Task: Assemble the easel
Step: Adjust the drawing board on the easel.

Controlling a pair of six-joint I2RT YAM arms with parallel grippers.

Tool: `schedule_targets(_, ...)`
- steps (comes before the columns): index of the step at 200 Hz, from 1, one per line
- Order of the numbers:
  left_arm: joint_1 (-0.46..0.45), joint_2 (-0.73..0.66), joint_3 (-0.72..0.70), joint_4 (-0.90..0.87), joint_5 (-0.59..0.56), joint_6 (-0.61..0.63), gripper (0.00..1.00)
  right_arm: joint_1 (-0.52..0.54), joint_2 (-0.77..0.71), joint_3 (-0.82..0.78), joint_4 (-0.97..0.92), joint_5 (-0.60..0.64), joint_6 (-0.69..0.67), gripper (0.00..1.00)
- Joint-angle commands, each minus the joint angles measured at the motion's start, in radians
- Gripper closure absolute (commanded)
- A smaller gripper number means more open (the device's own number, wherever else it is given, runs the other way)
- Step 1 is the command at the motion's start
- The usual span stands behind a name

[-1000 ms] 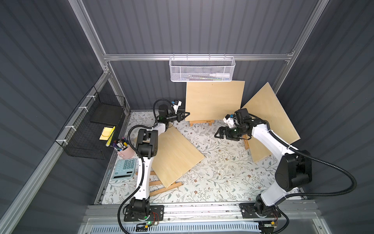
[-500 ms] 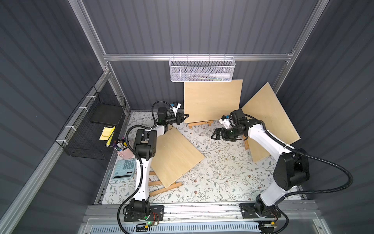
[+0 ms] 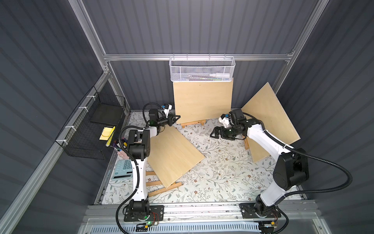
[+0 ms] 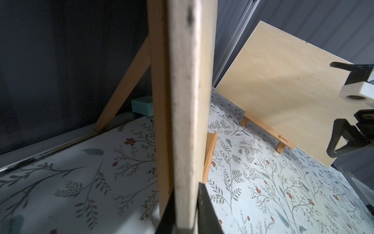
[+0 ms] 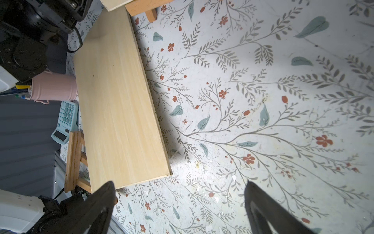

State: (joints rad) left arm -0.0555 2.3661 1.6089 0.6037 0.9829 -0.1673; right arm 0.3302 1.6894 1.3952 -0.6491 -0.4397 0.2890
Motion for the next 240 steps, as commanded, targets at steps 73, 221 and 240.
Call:
schedule_targets(73,0.106,0.006,0.059,-0.394,-0.500,0.148,1.00,-0.136,0.268,0.259,0.148,0.177,0.294,0.01)
schedule_targets(221,0.154,-0.019,0.048,-0.489,-0.834,0.124,1.00,-0.197,0.621,0.641,0.334,0.324,0.555,0.01)
schedule_targets(240,0.160,-0.004,0.065,-0.520,-0.879,0.123,1.00,-0.196,0.644,0.646,0.388,0.313,0.563,0.01)
